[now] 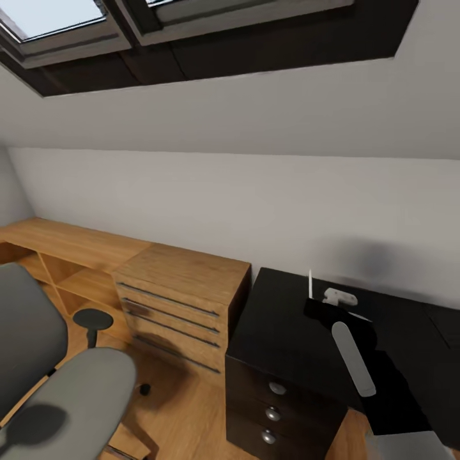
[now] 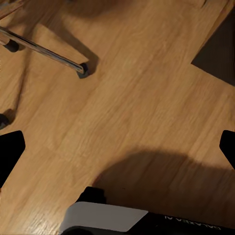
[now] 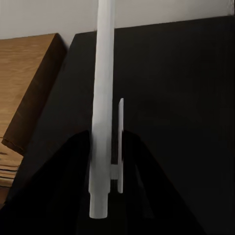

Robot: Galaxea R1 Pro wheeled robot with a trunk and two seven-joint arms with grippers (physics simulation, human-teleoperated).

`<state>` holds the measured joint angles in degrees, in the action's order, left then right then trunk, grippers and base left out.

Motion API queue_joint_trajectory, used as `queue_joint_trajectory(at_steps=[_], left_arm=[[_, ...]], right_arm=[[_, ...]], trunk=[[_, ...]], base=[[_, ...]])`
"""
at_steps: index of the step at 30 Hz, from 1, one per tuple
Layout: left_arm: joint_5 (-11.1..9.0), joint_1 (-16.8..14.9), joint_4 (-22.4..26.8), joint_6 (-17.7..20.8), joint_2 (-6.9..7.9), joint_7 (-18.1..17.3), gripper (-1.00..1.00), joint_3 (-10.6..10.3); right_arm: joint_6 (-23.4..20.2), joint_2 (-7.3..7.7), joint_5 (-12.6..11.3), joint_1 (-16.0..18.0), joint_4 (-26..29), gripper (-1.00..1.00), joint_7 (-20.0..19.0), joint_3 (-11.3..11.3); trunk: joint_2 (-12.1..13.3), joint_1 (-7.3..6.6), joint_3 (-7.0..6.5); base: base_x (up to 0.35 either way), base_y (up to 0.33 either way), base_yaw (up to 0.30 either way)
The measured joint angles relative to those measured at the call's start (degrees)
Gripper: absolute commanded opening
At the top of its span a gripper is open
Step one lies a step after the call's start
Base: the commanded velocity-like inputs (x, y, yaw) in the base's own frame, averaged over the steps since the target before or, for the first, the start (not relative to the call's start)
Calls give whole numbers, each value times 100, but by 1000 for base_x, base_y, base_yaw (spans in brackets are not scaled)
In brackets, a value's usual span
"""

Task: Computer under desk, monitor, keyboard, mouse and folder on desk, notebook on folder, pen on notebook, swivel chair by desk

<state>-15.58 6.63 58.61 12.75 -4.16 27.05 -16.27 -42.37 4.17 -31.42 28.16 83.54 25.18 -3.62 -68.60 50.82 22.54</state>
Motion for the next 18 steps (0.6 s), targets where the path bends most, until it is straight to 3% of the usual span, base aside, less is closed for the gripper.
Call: queue_joint_trajectory(at_steps=[6, 10, 18], left_arm=[[-12, 0, -177, -458, 146, 17, 100, 15], [-17, 0, -195, -509, 293, 22, 100, 85], [-18, -3, -199, -523, 337, 40, 100, 131]], right_arm=[[-1, 0, -13, -1, 0, -100, 0, 30], [-3, -3, -8, -1, -4, -100, 0, 39], [-3, -6, -10, -1, -4, -100, 0, 41]], trunk=[[0, 3, 0], [0, 3, 0], [0, 2, 0]], base=[[-255, 0, -299], [-325, 0, -299], [-311, -21, -299]])
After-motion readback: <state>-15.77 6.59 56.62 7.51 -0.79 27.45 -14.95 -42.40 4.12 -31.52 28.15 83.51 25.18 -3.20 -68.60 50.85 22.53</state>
